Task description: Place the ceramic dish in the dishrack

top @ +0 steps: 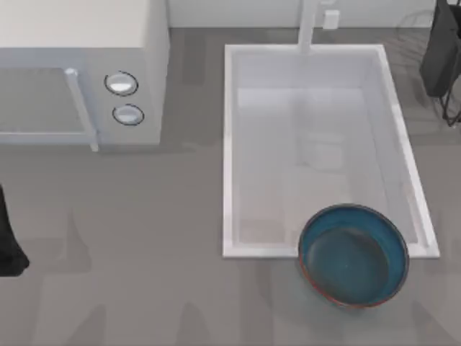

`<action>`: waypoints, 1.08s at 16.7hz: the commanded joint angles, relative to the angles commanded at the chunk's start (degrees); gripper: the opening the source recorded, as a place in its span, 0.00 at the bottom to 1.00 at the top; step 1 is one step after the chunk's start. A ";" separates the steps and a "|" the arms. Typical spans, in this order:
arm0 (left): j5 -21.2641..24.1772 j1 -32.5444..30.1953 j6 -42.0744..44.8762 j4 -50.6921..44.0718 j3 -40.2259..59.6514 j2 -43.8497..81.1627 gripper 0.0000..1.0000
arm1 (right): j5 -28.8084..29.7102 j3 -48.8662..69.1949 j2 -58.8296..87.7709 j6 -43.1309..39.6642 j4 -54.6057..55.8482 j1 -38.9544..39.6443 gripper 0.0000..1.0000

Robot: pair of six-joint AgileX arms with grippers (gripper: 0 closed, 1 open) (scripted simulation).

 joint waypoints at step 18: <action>0.00 0.00 0.00 0.00 0.00 0.00 1.00 | 2.08 46.85 63.20 19.59 -46.01 19.08 1.00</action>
